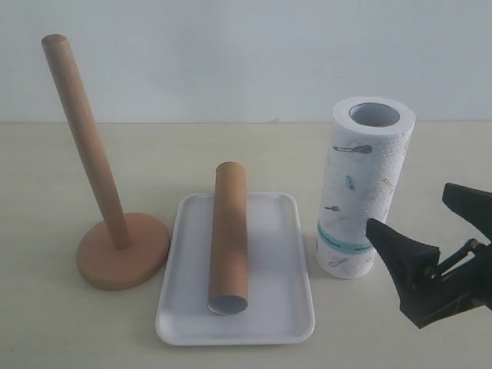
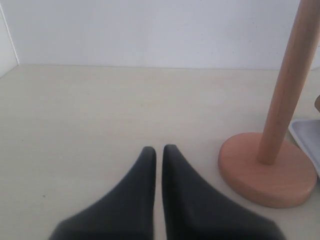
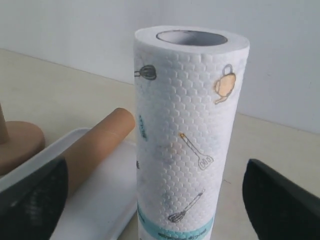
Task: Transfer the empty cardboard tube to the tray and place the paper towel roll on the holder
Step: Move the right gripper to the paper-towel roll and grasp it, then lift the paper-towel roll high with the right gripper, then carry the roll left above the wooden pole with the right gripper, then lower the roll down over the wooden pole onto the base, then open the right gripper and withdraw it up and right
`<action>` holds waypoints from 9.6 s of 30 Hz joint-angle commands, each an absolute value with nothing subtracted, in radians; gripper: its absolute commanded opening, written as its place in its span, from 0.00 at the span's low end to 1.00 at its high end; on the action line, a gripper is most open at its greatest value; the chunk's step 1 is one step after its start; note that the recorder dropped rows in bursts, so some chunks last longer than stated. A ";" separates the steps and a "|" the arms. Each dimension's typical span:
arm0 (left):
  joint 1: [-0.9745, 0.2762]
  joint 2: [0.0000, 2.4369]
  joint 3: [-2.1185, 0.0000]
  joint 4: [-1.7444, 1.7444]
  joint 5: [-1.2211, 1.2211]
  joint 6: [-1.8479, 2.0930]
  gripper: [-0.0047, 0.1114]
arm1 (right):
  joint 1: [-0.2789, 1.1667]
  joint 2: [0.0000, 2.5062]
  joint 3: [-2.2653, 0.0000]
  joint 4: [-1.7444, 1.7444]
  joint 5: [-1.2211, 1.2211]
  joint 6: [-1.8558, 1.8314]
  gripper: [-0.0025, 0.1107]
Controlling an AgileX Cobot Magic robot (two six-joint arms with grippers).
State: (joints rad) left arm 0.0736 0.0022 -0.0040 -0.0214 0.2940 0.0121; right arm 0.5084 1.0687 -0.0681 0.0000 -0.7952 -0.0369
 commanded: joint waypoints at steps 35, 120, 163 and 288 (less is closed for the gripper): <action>0.077 0.000 0.000 -0.029 0.293 0.016 0.08 | 0.509 1.766 -0.373 0.156 -1.221 0.082 0.02; 0.077 0.000 0.000 -0.029 0.293 0.016 0.08 | 0.897 1.475 -1.584 0.146 0.040 -0.149 0.02; 0.077 0.000 0.000 -0.029 0.293 0.016 0.08 | 0.919 1.924 -1.878 0.154 0.100 -0.159 0.02; 0.077 0.000 0.000 -0.029 0.293 0.016 0.08 | 0.917 1.488 -1.233 -0.075 0.599 -0.010 0.03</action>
State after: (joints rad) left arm 0.0736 0.0022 -0.0040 -0.0214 0.2940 0.0121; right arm 0.9193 1.4975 -1.2346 -0.0241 0.5918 -0.0128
